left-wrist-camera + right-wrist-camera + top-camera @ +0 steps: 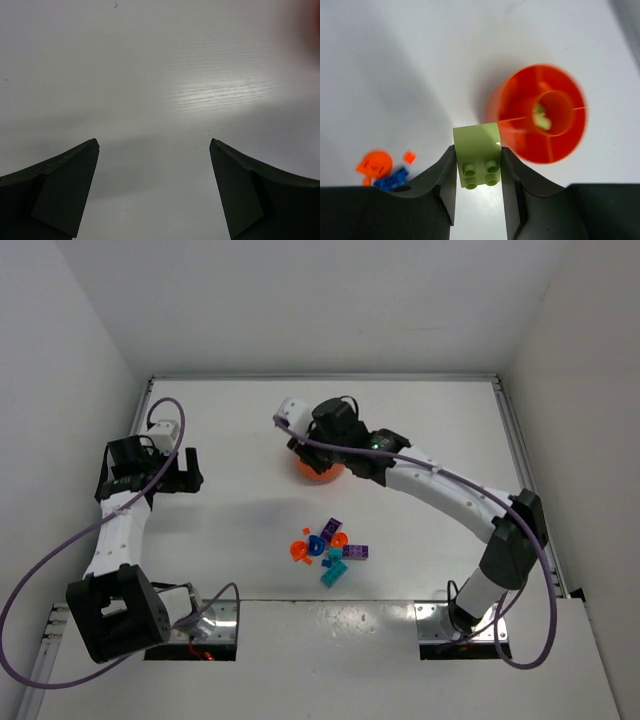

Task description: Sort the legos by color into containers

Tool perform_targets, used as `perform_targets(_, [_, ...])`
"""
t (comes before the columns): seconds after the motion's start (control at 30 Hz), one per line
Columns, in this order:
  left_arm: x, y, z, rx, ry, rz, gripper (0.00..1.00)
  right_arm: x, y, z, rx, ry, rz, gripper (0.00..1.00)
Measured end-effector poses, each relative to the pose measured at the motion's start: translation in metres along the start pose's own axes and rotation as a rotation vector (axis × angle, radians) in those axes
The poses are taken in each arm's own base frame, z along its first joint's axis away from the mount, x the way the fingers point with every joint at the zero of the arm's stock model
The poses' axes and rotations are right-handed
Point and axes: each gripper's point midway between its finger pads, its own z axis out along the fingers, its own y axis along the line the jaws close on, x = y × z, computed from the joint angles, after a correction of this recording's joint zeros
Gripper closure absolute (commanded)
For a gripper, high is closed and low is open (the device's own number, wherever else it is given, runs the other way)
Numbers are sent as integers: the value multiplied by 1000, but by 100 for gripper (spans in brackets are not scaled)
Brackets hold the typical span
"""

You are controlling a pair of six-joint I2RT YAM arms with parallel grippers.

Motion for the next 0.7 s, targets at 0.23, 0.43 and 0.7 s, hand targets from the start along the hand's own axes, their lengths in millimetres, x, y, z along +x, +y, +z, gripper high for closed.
perform_targets(0.23, [-18, -1, -10, -16, -77, 15, 0, -16, -63, -1, 182, -115, 240, 100])
perform_targets(0.43, [-30, 4, -14, -50, -124, 13, 0, 15, -91, 37, 255, -63, 386, 100])
perform_targets(0.7, [-24, 6, -10, -62, -127, -9, 0, 26, -115, 57, 291, -59, 485, 100])
